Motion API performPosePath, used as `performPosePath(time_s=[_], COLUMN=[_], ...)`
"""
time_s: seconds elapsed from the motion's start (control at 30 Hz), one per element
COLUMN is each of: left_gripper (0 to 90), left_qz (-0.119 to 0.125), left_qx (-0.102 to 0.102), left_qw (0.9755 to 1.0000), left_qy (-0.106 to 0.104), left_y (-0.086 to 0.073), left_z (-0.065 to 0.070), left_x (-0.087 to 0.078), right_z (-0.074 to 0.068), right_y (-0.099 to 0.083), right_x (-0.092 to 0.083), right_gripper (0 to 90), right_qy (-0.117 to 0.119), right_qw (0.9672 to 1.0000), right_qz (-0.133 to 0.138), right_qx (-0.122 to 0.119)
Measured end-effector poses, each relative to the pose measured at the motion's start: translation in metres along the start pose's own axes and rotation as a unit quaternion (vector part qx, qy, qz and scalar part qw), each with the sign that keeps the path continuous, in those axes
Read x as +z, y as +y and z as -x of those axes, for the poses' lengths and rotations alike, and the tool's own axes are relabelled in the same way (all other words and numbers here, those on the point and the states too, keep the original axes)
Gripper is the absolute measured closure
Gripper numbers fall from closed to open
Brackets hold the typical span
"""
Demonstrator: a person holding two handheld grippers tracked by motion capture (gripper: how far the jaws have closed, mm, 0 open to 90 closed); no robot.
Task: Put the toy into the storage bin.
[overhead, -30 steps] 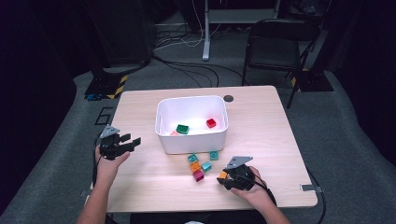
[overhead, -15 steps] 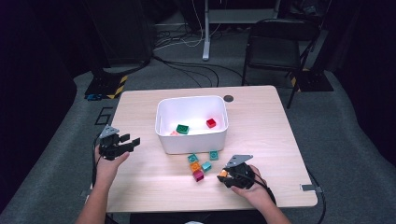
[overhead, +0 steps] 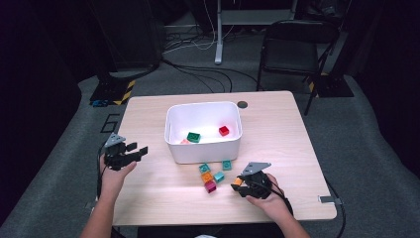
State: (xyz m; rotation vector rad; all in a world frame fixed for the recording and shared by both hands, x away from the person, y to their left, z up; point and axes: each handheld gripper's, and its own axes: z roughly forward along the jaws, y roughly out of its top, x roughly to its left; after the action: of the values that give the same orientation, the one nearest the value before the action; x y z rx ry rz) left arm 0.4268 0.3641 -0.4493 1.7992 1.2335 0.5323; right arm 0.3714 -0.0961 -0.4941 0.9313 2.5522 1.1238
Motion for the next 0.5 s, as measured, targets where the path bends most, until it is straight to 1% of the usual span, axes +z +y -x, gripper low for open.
performPosePath(time_s=[0.13, 0.23, 0.27, 0.33, 0.37, 0.43, 0.5], left_gripper=[42.8, 42.8, 42.8, 42.8, 42.8, 42.8, 42.8], left_qz=[-0.001, 0.005, 0.006, 0.01, 0.011, 0.005, 0.005], left_qx=[-0.002, -0.007, -0.01, -0.012, -0.012, -0.011, -0.012], left_qw=[1.0, 0.9999, 0.9999, 0.9998, 0.9997, 0.9998, 0.9998], left_qy=[0.004, 0.011, 0.012, 0.016, 0.017, 0.016, 0.017], left_y=[-0.003, -0.004, -0.005, -0.006, -0.006, -0.007, -0.008], left_z=[-0.002, -0.005, -0.006, -0.007, -0.007, -0.007, -0.007], left_x=[-0.003, -0.009, -0.011, -0.013, -0.013, -0.014, -0.014], right_z=[0.002, 0.004, 0.005, 0.006, 0.007, 0.008, 0.01], right_y=[0.004, 0.009, 0.011, 0.015, 0.017, 0.02, 0.025], right_x=[-0.003, -0.006, -0.007, -0.01, -0.012, -0.015, -0.019], right_gripper=[57.4, 57.5, 57.5, 57.5, 57.5, 57.6, 57.6], right_qy=[-0.001, -0.002, -0.002, -0.004, -0.004, -0.003, 0.002], right_qw=[1.0, 0.9999, 0.9999, 0.9998, 0.9998, 0.9997, 0.9996], right_qz=[0.007, 0.011, 0.014, 0.019, 0.02, 0.023, 0.025], right_qx=[0.001, 0.002, -0.001, 0.001, 0.006, 0.009, 0.012])
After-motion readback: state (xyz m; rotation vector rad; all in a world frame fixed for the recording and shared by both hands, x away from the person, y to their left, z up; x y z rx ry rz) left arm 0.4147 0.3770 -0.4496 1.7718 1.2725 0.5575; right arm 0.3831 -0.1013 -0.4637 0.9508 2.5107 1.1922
